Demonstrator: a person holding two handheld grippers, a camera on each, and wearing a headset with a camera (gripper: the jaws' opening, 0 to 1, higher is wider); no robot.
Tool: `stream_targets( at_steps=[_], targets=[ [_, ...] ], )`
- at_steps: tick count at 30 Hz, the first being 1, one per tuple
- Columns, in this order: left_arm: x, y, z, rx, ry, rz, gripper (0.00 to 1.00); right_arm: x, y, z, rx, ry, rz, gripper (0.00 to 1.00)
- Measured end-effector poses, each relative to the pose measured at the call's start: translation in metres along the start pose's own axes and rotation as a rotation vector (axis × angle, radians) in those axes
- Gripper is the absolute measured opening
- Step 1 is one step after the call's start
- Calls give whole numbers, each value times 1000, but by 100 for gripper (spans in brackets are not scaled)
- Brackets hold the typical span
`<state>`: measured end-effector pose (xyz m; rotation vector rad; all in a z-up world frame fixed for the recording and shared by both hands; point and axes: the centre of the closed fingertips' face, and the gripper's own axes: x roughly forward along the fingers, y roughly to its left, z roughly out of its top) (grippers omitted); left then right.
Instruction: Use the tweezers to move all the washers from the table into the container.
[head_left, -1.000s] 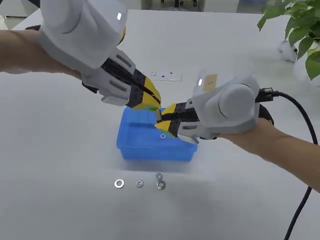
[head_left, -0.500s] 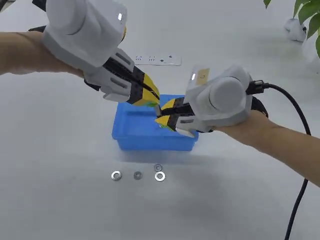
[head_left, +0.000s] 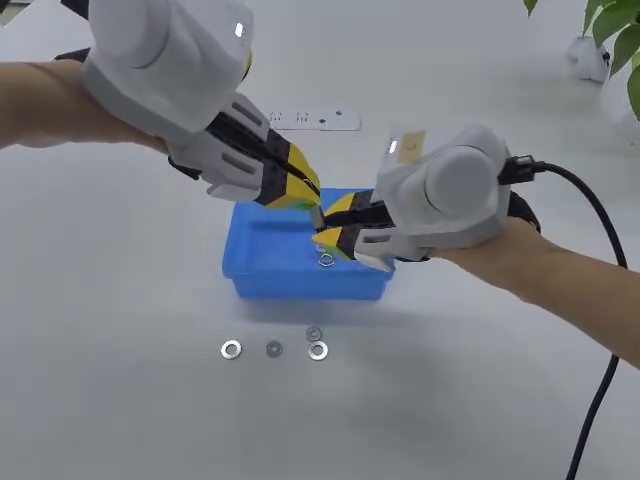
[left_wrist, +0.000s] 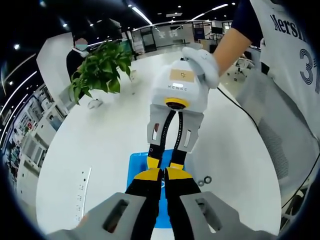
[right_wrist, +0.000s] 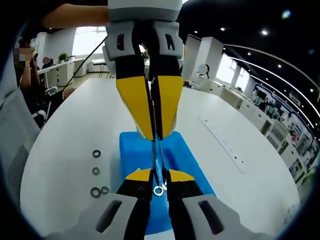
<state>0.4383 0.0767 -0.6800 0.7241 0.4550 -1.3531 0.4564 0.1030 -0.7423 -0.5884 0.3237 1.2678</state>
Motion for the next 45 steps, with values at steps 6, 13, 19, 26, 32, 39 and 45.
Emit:
stream_targets(
  at_steps=[6, 13, 19, 26, 32, 39, 45],
  targets=[
    [-10, -4, 12, 18, 0, 1, 6, -8, 3, 10, -30, -11, -5, 12],
    [-19, -20, 27, 35, 4, 3, 6, -21, 12, 21, -38, -27, -9, 11],
    [-21, -39, 36, 46, 0, -1, 5, -31, 29, 24, -53, -27, 3, 11],
    [-23, -64, 35, 50, -1, -18, 5, -37, 54, 22, -61, -25, 32, 11],
    [-24, -78, 29, 24, -16, -16, 5, -39, 72, 20, -62, -19, 55, 11],
    [-21, -91, 22, 0, -27, -17, 5, -38, 89, 15, -53, -11, 77, 11],
    [-16, -100, 13, -30, -29, -24, 5, -31, 104, 8, -36, -6, 112, 11]
  ],
)
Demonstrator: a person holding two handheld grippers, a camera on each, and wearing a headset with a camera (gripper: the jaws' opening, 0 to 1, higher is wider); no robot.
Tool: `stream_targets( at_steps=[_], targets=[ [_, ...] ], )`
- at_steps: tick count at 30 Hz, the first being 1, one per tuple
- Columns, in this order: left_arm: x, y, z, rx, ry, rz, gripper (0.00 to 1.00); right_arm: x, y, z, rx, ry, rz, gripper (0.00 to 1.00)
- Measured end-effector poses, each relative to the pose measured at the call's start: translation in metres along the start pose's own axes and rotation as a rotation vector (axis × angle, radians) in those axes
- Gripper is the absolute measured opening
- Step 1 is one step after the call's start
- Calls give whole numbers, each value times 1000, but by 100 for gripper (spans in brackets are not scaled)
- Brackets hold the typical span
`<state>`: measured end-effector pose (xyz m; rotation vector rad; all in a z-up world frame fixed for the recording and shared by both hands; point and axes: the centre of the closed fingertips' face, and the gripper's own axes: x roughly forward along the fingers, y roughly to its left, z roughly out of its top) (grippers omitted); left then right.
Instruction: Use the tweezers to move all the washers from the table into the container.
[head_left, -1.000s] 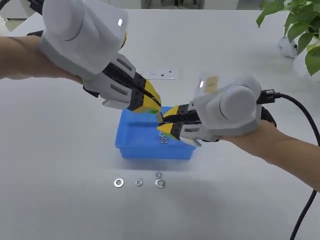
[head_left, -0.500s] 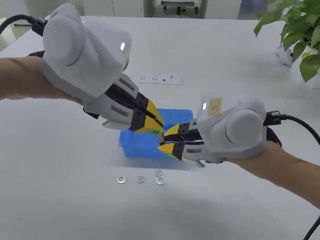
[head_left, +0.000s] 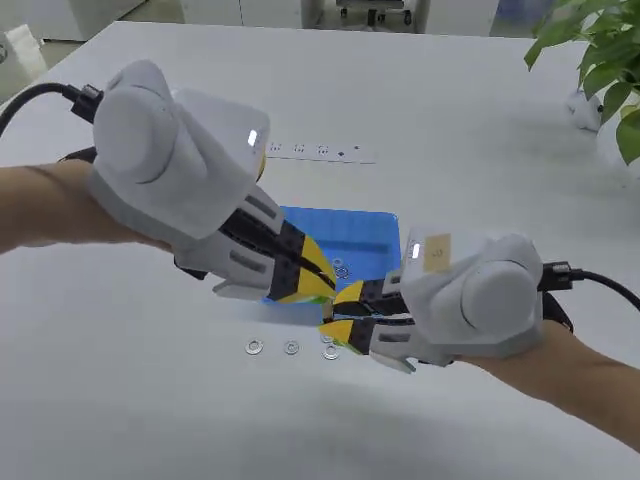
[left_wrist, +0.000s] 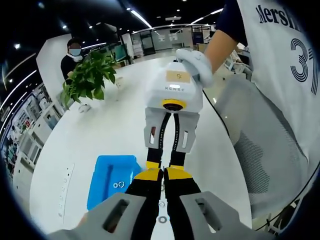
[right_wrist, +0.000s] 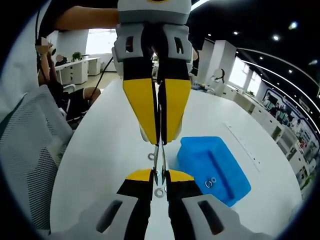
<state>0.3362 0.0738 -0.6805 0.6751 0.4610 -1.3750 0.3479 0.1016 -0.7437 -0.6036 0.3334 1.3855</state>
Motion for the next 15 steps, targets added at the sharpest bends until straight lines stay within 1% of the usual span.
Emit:
stream_targets(
  at_steps=[2, 4, 7, 11, 15],
  targets=[
    [1, -2, -5, -7, 6, -4, 5, 3, 3, -2, 11, 4, 8, 11],
    [2, -4, -9, -28, 6, -8, 5, 6, 8, -5, 15, 3, 19, 11],
    [4, -6, -13, -38, 5, -14, 5, 10, 10, -8, 23, 6, 29, 11],
    [11, -4, -16, -61, -7, -5, 5, 12, 9, -15, 50, 11, 29, 11],
    [16, 0, -15, -69, -16, -8, 5, 11, 7, -19, 64, 13, 25, 11]
  ],
)
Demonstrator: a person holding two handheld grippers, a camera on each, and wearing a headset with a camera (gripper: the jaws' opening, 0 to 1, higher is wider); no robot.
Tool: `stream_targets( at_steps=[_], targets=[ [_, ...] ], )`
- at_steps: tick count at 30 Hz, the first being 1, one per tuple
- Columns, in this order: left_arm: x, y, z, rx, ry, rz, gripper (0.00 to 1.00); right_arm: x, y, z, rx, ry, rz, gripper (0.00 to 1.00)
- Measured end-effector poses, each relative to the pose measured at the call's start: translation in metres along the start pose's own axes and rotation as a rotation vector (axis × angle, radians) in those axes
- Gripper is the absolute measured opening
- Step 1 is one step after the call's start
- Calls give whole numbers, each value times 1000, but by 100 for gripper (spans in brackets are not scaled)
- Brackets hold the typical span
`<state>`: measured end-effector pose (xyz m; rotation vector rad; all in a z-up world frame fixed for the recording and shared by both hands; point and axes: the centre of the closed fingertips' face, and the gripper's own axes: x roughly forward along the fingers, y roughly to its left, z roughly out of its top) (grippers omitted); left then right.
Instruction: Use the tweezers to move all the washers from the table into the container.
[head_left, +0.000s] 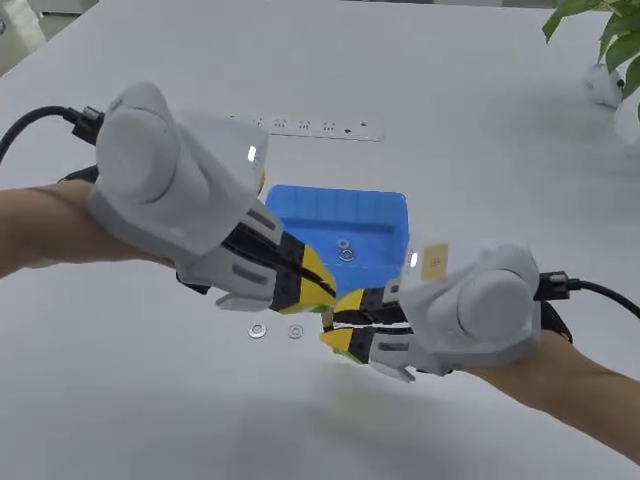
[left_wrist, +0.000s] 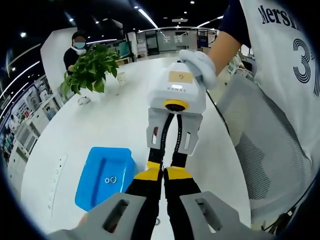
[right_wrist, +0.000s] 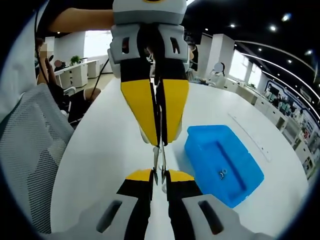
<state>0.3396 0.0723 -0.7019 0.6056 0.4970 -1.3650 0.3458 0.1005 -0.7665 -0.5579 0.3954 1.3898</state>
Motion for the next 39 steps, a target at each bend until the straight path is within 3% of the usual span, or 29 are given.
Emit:
stream_targets(
  at_steps=[5, 8, 32, 35, 39],
  targets=[
    [2, 7, 0, -14, -6, 7, 5, -1, -9, -3, 48, -11, -11, 11],
    [4, 8, -4, -17, 0, 6, 5, 0, -8, -6, 36, -5, -11, 11],
    [15, 6, -10, -29, 6, -27, 5, 8, -7, -19, 44, 9, 12, 12],
    [15, 4, -9, -23, 10, -31, 5, 7, -3, -18, 66, 10, 27, 15],
    [16, 4, -9, -28, 10, -34, 6, 7, 1, -19, 22, 23, 26, 20]
  ],
)
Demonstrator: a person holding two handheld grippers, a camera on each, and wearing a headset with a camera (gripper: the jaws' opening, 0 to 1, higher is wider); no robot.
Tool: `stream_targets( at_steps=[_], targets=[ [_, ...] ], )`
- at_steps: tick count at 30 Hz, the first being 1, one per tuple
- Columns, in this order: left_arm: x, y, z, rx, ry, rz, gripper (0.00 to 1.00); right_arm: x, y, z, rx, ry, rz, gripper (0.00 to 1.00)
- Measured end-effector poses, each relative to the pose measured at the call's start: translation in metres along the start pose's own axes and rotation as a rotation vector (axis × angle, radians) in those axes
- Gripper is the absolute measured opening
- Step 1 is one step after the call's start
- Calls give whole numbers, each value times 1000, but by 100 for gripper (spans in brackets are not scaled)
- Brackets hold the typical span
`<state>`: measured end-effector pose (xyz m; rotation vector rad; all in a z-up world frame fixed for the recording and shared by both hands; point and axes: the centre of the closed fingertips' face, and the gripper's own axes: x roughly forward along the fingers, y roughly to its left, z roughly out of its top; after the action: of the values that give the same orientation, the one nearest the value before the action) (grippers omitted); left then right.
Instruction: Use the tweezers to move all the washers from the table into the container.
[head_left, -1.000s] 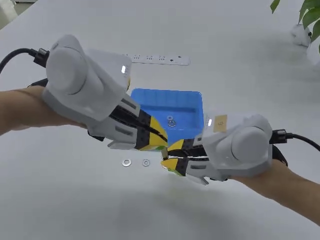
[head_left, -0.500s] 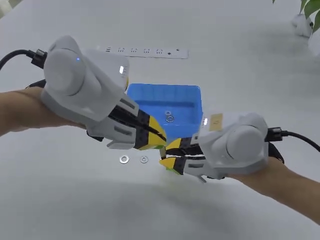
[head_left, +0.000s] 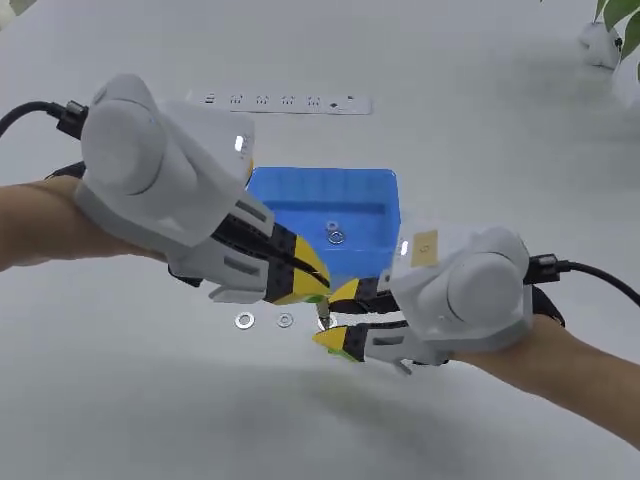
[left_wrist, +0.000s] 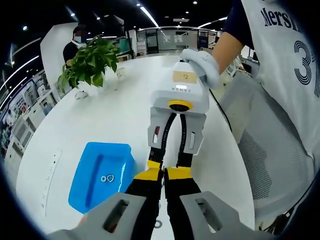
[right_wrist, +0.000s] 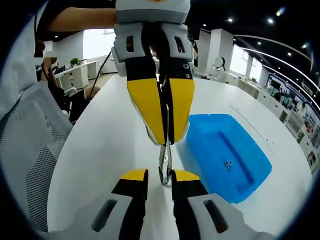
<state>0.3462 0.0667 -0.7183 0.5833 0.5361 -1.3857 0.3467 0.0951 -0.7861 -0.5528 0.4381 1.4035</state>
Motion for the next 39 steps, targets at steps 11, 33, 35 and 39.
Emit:
stream_targets(
  at_steps=[11, 33, 35, 39],
  targets=[
    [1, 6, 0, 4, 11, 14, 6, -1, -11, 3, 18, -4, -12, 11],
    [-12, 2, 9, -34, -10, 7, 6, -9, -10, 19, 12, -17, -34, 10],
    [-14, 1, 10, -28, -8, 8, 6, -10, -8, 21, 9, -18, -32, 10],
    [-20, -1, 14, -19, -10, 17, 6, -14, -7, 28, -2, -25, -37, 10]
  ],
)
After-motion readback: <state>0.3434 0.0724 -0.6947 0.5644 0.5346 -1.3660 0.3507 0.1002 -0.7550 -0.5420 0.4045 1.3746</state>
